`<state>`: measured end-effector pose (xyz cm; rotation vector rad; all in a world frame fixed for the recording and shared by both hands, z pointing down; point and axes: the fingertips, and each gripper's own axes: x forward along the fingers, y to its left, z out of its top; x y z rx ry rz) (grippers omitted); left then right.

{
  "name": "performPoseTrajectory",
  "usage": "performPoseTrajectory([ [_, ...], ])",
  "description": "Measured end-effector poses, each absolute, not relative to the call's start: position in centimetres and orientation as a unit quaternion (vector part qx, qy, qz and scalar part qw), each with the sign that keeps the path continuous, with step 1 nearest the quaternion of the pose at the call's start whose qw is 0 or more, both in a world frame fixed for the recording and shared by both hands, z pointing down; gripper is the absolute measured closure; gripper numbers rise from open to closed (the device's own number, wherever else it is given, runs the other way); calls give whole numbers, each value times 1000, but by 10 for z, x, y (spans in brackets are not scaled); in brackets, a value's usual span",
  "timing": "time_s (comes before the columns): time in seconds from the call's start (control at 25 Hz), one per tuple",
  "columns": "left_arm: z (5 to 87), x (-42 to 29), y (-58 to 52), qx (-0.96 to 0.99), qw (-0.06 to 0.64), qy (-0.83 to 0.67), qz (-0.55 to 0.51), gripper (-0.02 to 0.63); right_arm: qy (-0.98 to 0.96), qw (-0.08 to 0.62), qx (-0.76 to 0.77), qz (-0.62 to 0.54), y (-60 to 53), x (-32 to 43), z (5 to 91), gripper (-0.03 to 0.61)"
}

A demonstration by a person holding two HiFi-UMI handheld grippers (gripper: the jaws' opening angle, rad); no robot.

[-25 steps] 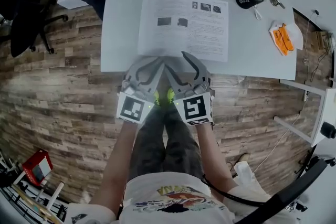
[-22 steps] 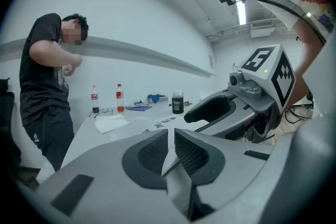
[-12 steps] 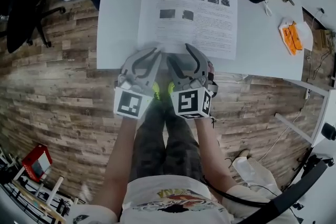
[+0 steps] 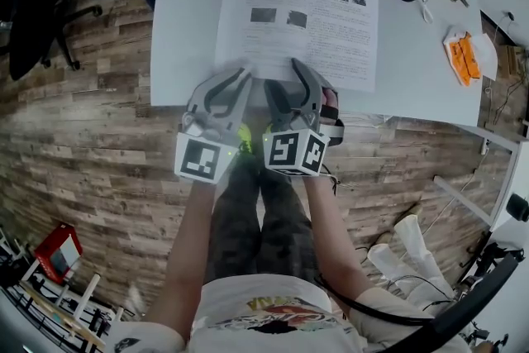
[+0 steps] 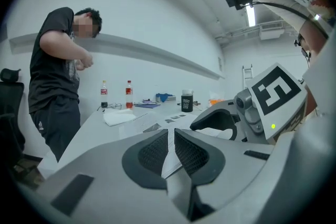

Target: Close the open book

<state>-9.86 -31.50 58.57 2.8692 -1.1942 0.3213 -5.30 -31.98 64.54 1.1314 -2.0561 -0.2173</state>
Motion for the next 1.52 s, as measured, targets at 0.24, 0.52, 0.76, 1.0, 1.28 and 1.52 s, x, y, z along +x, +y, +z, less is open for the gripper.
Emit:
performPoseTrajectory([
  [0.24, 578, -104, -311, 913, 29, -397, 84, 598, -809, 342, 477, -45, -317, -50, 633, 325],
  [0.52, 572, -110, -304, 912, 34, -400, 86, 598, -824, 262, 502, 24, -302, -41, 613, 474],
  [0.76, 566, -111, -302, 913, 36, -398, 83, 598, -813, 192, 543, 90, -298, -23, 601, 521],
  [1.0, 563, -104, -300, 916, 35, -391, 82, 598, -807, 188, 553, 90, -298, -11, 599, 532],
  [1.28, 561, -100, -295, 917, 35, -388, 88, 598, -787, 166, 579, 134, -292, 12, 605, 538],
  [1.52, 561, -95, -291, 918, 33, -386, 90, 598, -783, 166, 582, 143, -290, 22, 608, 545],
])
